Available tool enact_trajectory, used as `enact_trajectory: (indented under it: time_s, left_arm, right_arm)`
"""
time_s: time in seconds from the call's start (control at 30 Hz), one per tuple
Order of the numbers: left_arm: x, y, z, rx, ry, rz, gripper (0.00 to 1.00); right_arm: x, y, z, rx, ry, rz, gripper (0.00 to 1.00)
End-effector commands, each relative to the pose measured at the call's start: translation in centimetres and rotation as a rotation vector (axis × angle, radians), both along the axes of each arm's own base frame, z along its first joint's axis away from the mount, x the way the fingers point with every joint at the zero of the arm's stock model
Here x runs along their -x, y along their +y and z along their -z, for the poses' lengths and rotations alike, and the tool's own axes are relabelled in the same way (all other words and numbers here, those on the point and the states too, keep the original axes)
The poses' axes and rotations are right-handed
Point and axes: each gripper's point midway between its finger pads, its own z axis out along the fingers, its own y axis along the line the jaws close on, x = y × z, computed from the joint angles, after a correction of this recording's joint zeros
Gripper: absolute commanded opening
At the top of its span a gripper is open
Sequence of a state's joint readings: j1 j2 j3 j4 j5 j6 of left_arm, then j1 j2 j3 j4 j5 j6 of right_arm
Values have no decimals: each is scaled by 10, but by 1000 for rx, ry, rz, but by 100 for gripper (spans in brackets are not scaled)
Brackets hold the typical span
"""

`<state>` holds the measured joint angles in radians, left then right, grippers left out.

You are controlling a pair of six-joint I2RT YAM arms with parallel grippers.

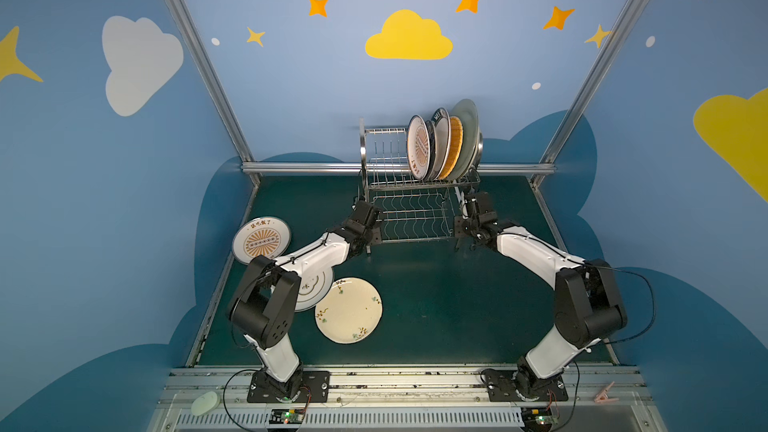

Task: Load the plates into the dish rack
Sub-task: 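Reach both grippers to the rack's lower frame and grip its side bars, then hold the rack frame with both grippers and push it farther from the robot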

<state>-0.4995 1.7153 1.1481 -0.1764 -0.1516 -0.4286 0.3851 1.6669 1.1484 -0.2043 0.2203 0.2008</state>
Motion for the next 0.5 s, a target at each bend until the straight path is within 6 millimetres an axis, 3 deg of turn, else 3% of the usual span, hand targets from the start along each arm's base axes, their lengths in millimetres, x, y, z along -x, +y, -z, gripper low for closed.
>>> enact_trajectory:
  time_s: [0.0,0.07,0.3,0.47]
  left_arm:
    - [-9,-10,-4,22,-12,27,27]
    - [-10,-14,-3,28,-10,36,22]
    - [-10,-31,1,40,-4,65,5]
    - [-6,-49,-3,61,-19,90,4]
  right_arm:
    - [-14,-2,-16,-24,-38,7,6]
    - [-13,-3,-15,-23,-31,6,0]
    - [-12,-14,-19,-19,-22,27,0]
    - [-10,-31,-26,-23,-29,66,0]
